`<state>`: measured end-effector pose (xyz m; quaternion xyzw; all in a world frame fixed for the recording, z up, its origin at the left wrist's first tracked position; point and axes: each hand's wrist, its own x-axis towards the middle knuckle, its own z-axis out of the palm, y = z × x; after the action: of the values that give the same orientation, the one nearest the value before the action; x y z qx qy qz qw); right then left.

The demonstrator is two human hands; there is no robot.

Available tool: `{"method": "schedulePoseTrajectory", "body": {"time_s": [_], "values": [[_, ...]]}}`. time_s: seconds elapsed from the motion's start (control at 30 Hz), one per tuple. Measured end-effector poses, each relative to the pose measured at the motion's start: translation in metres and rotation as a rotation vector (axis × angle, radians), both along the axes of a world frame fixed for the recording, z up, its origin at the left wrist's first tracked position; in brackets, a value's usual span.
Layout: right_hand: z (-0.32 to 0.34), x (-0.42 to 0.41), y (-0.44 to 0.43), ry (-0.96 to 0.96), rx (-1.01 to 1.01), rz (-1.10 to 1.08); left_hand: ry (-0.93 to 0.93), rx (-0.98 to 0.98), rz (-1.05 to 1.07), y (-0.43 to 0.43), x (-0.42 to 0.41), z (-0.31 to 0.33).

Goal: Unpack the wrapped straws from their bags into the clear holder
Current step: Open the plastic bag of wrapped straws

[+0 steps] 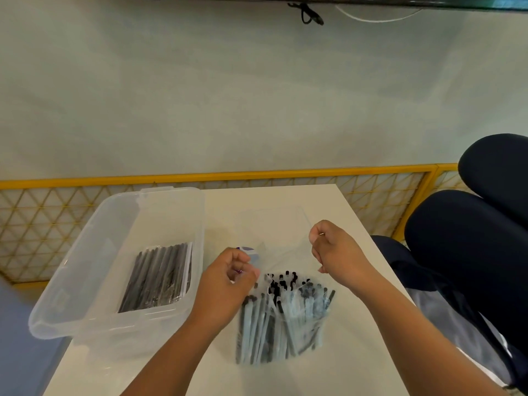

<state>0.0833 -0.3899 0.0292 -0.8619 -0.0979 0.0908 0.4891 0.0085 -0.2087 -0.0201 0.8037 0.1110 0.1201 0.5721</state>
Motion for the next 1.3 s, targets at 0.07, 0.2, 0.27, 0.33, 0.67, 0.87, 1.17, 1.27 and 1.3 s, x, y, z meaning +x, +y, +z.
{"method": "schedulePoseTrajectory", "body": {"time_s": [0.07, 0.2, 0.27, 0.33, 0.67, 0.87, 1.17, 1.27, 1.3], "values": [[-0.001, 0.000, 0.000, -0.030, -0.033, -0.004, -0.019, 0.056, 0.015, -0.002, 0.001, 0.004], [-0.001, -0.002, 0.000, -0.117, -0.102, -0.010, 0.013, 0.174, 0.002, -0.001, 0.005, 0.010], [-0.002, -0.003, 0.001, -0.141, -0.116, -0.020, 0.048, 0.273, -0.039, -0.001, 0.004, 0.014], [-0.003, -0.004, 0.002, -0.153, -0.125, -0.035, 0.084, 0.381, -0.100, -0.001, 0.002, 0.018], [-0.005, -0.006, 0.006, -0.167, -0.180, -0.023, 0.316, 0.741, -0.203, -0.004, -0.003, 0.026], [-0.011, -0.014, 0.005, -0.263, -0.472, 0.130, 0.368, 0.601, -0.208, -0.008, -0.005, 0.031], [-0.006, -0.026, -0.002, -0.245, -1.102, 0.160, 0.462, 0.348, -0.357, 0.003, -0.004, 0.027], [-0.007, -0.023, -0.007, -0.109, -1.071, 0.192, 0.514, 0.288, -0.372, 0.005, -0.003, 0.027], [-0.008, -0.022, -0.008, -0.056, -1.033, 0.209, 0.528, 0.273, -0.372, 0.005, -0.003, 0.026]]}}
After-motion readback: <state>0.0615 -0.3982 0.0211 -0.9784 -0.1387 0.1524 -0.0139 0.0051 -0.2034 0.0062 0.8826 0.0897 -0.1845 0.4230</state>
